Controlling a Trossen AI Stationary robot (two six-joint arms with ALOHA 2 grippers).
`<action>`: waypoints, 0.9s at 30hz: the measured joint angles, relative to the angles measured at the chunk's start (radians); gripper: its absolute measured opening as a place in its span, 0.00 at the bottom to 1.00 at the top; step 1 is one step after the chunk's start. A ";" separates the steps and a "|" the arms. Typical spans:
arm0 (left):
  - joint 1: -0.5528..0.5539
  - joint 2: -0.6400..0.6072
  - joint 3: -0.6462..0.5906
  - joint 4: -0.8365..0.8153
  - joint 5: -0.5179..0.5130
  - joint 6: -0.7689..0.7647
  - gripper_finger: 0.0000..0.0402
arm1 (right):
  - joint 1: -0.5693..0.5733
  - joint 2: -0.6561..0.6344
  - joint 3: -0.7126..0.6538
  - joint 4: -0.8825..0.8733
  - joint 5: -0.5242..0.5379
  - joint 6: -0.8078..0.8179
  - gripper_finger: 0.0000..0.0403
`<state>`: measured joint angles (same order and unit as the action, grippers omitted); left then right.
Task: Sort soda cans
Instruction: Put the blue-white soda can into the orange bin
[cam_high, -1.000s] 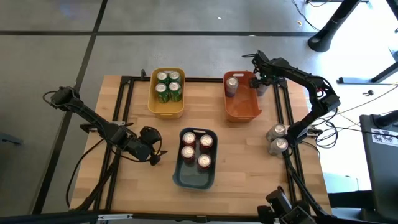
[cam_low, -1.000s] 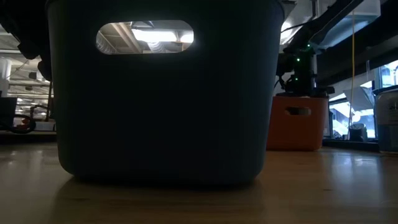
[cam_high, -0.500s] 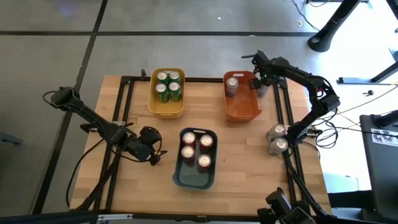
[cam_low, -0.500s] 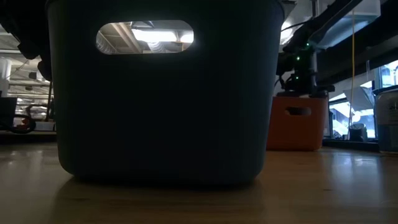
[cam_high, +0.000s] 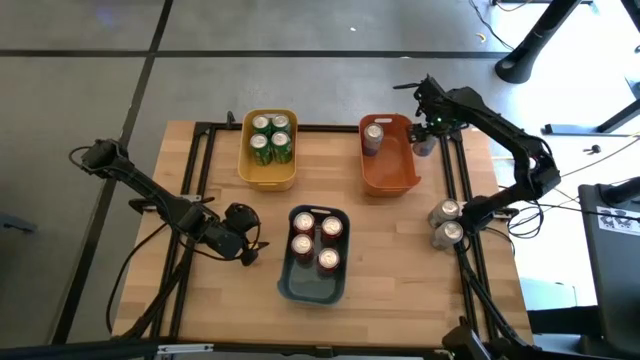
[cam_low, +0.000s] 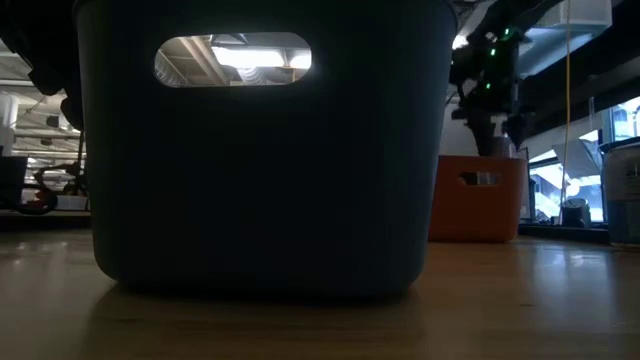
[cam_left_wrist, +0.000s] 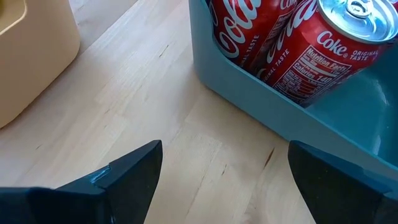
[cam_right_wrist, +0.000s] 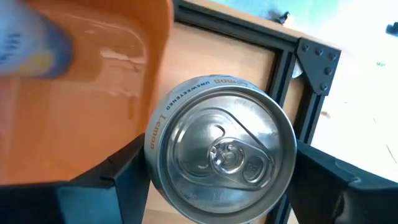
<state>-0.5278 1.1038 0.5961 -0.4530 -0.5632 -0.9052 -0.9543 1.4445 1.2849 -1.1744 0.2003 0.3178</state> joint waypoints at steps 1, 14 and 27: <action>0.000 0.000 0.000 0.000 0.000 0.003 0.83 | 0.011 -0.010 0.010 -0.007 -0.001 0.002 0.71; 0.000 0.000 0.000 0.001 -0.004 0.017 0.83 | 0.152 -0.023 0.078 0.082 -0.013 0.030 0.71; 0.000 0.000 0.000 0.000 -0.006 0.016 0.83 | 0.169 0.134 0.078 0.161 -0.009 0.018 0.71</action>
<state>-0.5278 1.1038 0.5961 -0.4532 -0.5693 -0.8894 -0.7849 1.5784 1.3632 -1.0135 0.1918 0.3356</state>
